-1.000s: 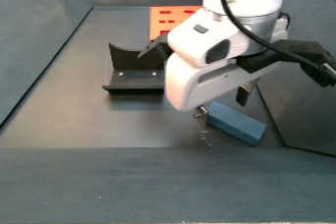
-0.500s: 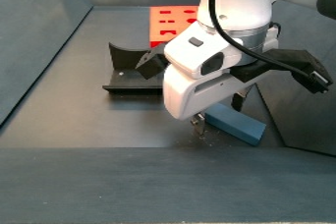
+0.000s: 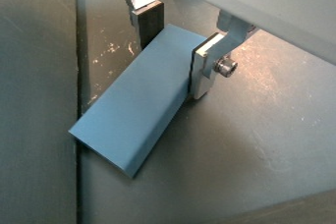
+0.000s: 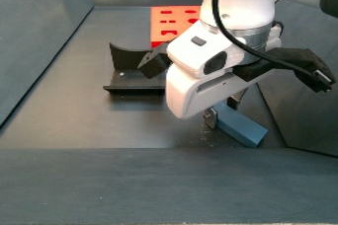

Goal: Pick up the arch object. Move up. Place the arch object on the fixture. Regrasp the arch object. Rotate the arch object. Move to above the board. Insert the arch object.
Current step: Pick up the arch object, then move up.

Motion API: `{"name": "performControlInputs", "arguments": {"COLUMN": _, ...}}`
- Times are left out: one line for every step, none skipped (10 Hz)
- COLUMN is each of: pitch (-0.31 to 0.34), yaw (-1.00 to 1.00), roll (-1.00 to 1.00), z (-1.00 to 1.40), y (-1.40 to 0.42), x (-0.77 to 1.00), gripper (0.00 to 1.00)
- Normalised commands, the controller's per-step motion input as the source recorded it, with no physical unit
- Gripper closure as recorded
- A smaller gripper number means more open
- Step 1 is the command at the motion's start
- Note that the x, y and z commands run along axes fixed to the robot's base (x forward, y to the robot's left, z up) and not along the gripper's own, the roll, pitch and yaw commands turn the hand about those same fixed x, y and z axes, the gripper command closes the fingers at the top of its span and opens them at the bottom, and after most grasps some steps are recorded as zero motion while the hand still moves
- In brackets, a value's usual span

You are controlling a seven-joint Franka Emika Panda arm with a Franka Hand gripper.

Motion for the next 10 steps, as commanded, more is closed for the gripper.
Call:
{"name": "performControlInputs", "arguments": {"pitch": 0.0, "yaw": 0.0, "roll": 0.0, "z": 0.0, "y": 0.0, "x": 0.0, "gripper": 1.0}}
{"name": "performControlInputs", "arguments": {"pitch": 0.0, "yaw": 0.0, "roll": 0.0, "z": 0.0, "y": 0.0, "x": 0.0, "gripper": 1.0}}
{"name": "performControlInputs", "arguments": {"pitch": 0.0, "yaw": 0.0, "roll": 0.0, "z": 0.0, "y": 0.0, "x": 0.0, "gripper": 1.0}}
{"name": "performControlInputs", "arguments": {"pitch": 0.0, "yaw": 0.0, "roll": 0.0, "z": 0.0, "y": 0.0, "x": 0.0, "gripper": 1.0}}
{"name": "performControlInputs", "arguments": {"pitch": 0.0, "yaw": 0.0, "roll": 0.0, "z": 0.0, "y": 0.0, "x": 0.0, "gripper": 1.0}}
{"name": "performControlInputs", "arguments": {"pitch": 0.0, "yaw": 0.0, "roll": 0.0, "z": 0.0, "y": 0.0, "x": 0.0, "gripper": 1.0}}
{"name": "performControlInputs", "arguments": {"pitch": 0.0, "yaw": 0.0, "roll": 0.0, "z": 0.0, "y": 0.0, "x": 0.0, "gripper": 1.0}}
{"name": "performControlInputs", "arguments": {"pitch": 0.0, "yaw": 0.0, "roll": 0.0, "z": 0.0, "y": 0.0, "x": 0.0, "gripper": 1.0}}
{"name": "performControlInputs", "arguments": {"pitch": 0.0, "yaw": 0.0, "roll": 0.0, "z": 0.83, "y": 0.0, "x": 0.0, "gripper": 1.0}}
{"name": "performControlInputs", "arguments": {"pitch": -0.005, "yaw": -0.04, "roll": 0.0, "z": 0.82, "y": -0.07, "x": 0.05, "gripper": 1.0}}
